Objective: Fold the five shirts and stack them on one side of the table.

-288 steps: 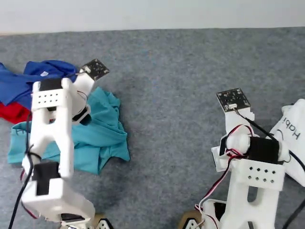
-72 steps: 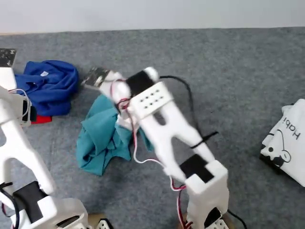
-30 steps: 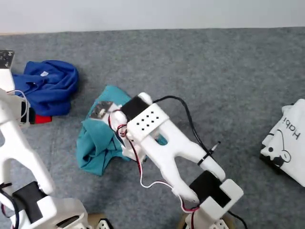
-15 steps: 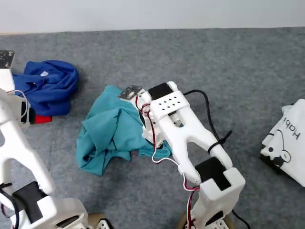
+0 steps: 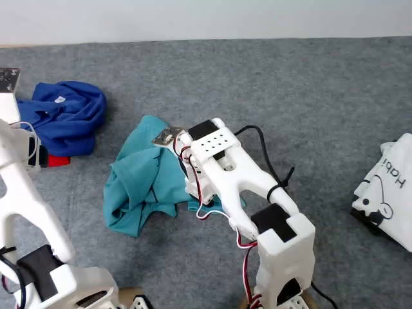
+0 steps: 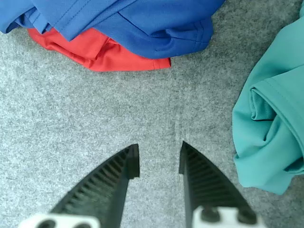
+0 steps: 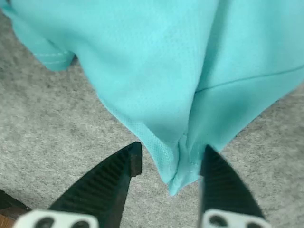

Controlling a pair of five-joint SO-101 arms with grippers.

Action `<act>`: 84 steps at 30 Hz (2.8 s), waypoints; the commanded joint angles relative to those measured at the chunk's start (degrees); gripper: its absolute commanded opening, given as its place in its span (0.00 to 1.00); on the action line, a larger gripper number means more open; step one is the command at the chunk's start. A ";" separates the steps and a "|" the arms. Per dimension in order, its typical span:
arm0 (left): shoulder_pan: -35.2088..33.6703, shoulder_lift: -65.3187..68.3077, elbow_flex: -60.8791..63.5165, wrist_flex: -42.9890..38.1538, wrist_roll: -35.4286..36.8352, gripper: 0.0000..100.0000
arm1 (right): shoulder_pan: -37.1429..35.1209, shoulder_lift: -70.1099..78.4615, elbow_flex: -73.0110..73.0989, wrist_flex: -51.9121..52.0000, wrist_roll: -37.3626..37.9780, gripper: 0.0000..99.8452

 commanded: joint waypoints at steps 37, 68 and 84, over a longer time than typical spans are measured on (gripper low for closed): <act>-0.09 -2.64 -0.57 1.23 0.09 0.14 | -17.27 10.68 -33.23 12.97 11.34 0.02; 0.18 -2.29 -0.22 0.09 0.35 0.14 | -28.44 -0.57 -28.40 14.29 0.44 0.28; 0.09 -2.20 -0.22 0.09 0.35 0.14 | -13.76 -1.10 -38.24 14.81 -2.20 0.29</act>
